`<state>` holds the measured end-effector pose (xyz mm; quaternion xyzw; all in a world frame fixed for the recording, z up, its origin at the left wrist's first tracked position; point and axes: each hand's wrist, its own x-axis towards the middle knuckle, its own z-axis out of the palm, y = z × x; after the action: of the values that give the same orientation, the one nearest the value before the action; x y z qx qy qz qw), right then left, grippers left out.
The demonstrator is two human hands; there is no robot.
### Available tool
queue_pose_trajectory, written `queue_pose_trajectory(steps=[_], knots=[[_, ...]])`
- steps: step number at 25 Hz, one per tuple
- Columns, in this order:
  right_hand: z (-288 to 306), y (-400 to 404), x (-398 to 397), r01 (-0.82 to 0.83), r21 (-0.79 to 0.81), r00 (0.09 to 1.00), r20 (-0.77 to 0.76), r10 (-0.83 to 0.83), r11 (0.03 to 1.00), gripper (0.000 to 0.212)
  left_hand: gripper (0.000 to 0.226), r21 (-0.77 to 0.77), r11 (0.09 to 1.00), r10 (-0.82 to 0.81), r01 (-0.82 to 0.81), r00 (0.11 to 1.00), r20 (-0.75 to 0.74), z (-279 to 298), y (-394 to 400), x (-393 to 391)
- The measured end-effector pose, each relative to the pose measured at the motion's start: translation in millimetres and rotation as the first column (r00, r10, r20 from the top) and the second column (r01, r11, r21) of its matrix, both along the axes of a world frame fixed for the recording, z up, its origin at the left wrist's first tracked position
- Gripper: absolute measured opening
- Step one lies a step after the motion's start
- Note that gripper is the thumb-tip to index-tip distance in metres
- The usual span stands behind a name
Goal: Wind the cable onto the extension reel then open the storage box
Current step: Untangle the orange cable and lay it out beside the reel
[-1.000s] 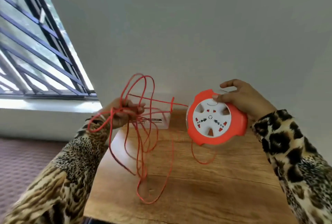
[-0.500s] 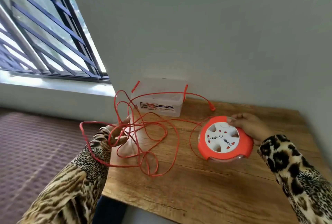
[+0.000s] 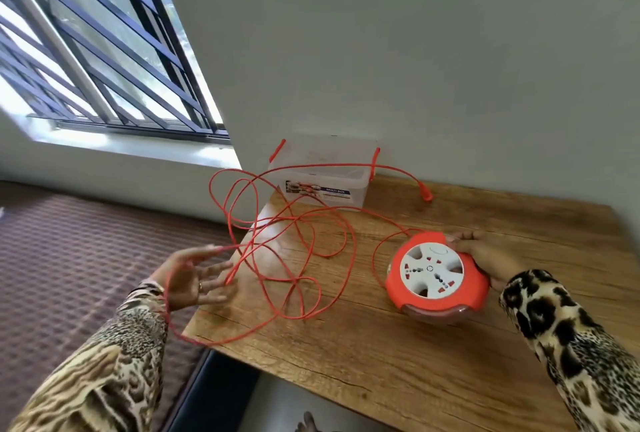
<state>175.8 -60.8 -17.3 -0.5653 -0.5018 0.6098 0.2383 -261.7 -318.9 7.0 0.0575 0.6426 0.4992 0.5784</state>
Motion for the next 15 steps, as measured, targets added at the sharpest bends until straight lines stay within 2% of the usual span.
queue_pose_trajectory(steps=[2,3,7,9,10,11,12,13,14,15], knots=[[-1.8,3.7,-7.2,-0.026,0.011,1.000,0.018,0.026,1.000,0.027,0.025,-0.167,0.979,-0.133,0.115,0.986,-0.100,-14.0,8.5,13.3],[-2.4,5.1,-10.7,-0.042,0.014,0.999,0.024,0.042,0.999,0.028,0.016,-0.198,0.968,-0.178,0.155,0.978,-0.106,-19.2,16.0,24.6],[-1.6,8.0,-17.3,-0.034,0.020,0.999,0.037,0.033,0.999,0.025,0.014,-0.232,0.921,-0.363,0.313,0.905,-0.223,-35.0,54.5,80.6],[-0.5,10.9,-17.0,0.004,0.045,1.000,0.023,-0.005,0.999,0.021,0.012,-0.279,0.868,-0.487,0.411,0.816,-0.311,-36.2,75.7,109.5],[-0.4,11.8,-16.1,0.023,0.061,1.000,0.016,-0.024,0.998,0.017,0.013,-0.337,0.796,-0.599,0.503,0.730,-0.328,-31.1,84.1,123.0],[-2.3,13.9,-14.0,0.046,0.072,0.999,0.013,-0.047,0.996,0.015,0.015,-0.427,0.664,-0.746,0.614,0.578,-0.330,-22.6,90.2,130.8],[-3.3,14.9,-11.1,0.073,0.076,0.997,0.009,-0.073,0.994,0.014,0.018,-0.558,0.475,-0.880,0.681,0.356,-0.314,-10.5,93.8,130.3],[-4.8,16.5,-6.2,0.103,0.080,0.994,0.017,-0.105,0.991,0.016,0.021,-0.703,0.308,-0.941,0.641,0.094,-0.326,1.9,96.3,124.2],[-6.2,17.5,-1.1,0.130,0.080,0.991,0.027,-0.133,0.988,0.018,0.024,-0.828,0.259,-0.930,0.498,-0.102,-0.352,15.1,98.0,115.1],[-7.5,18.5,2.8,0.144,0.078,0.989,0.034,-0.147,0.986,0.019,0.025,-0.886,0.328,-0.898,0.328,-0.182,-0.400,28.7,99.4,103.3]])
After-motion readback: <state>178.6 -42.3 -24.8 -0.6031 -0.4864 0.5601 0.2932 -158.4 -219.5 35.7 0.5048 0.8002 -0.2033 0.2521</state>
